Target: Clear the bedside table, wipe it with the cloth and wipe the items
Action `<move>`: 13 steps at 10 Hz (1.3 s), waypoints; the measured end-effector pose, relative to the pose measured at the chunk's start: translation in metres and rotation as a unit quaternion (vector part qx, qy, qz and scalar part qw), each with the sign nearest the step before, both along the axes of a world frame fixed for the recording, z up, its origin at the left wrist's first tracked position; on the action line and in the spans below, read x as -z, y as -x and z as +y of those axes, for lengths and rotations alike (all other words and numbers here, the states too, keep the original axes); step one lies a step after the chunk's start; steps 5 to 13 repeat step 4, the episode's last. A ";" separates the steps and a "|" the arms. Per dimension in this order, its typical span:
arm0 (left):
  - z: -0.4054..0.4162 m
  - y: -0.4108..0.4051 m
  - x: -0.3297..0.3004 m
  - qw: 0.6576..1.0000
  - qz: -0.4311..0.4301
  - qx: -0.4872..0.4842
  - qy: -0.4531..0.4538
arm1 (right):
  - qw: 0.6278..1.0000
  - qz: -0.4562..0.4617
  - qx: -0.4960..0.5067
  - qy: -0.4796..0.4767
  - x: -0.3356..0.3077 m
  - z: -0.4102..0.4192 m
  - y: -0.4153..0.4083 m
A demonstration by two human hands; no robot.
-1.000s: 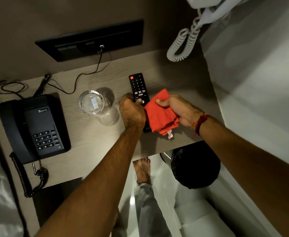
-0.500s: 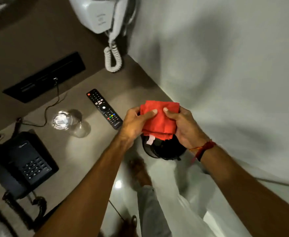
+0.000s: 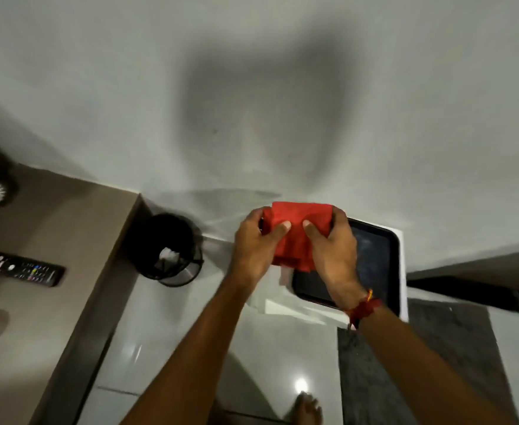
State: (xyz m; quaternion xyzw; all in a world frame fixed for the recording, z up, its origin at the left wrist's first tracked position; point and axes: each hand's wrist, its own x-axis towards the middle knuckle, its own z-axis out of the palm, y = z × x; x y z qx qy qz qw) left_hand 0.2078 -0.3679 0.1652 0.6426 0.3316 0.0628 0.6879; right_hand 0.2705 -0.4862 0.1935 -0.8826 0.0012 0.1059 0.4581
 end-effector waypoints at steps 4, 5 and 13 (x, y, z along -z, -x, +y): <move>-0.138 -0.051 -0.010 0.971 0.141 0.131 -0.142 | 0.981 0.191 -0.027 -0.018 0.008 -0.157 -0.035; -0.138 -0.051 -0.010 0.971 0.141 0.131 -0.142 | 0.981 0.191 -0.027 -0.018 0.008 -0.157 -0.035; -0.138 -0.051 -0.010 0.971 0.141 0.131 -0.142 | 0.981 0.191 -0.027 -0.018 0.008 -0.157 -0.035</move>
